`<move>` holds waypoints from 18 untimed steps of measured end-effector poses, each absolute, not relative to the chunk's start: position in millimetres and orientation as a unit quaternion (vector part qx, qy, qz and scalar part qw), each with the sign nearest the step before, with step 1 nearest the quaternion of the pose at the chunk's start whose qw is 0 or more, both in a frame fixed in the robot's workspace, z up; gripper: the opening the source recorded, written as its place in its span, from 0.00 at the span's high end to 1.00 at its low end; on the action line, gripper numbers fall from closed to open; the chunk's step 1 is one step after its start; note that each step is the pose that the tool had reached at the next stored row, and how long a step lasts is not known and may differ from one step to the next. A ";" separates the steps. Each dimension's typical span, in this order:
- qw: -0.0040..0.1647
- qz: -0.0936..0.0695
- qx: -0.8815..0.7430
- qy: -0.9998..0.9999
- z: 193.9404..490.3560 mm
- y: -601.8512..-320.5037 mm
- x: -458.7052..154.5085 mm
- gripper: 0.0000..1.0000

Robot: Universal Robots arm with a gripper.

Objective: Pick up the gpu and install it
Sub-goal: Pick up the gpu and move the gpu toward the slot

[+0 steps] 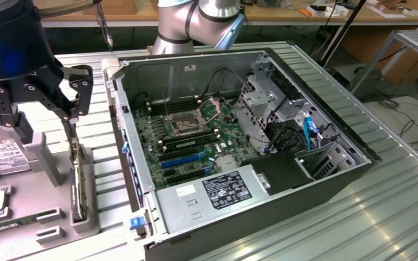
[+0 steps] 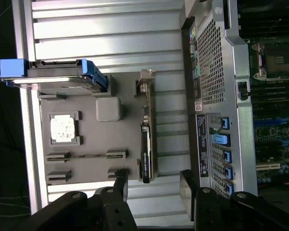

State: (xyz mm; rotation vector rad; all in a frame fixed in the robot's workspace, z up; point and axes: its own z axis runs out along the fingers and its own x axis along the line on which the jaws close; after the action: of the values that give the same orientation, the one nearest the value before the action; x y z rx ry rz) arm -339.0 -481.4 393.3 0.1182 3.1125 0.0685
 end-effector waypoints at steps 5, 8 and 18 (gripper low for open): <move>0.013 0.022 0.038 0.999 392.6 -481.4 -339.0 0.44; 0.013 0.022 0.038 0.999 392.1 -481.4 -339.0 0.44; 0.014 0.022 0.038 0.999 387.7 -481.4 -339.0 0.44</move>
State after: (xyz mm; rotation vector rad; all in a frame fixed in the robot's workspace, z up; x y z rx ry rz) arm -339.0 -481.4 387.7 0.1182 3.1113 0.0685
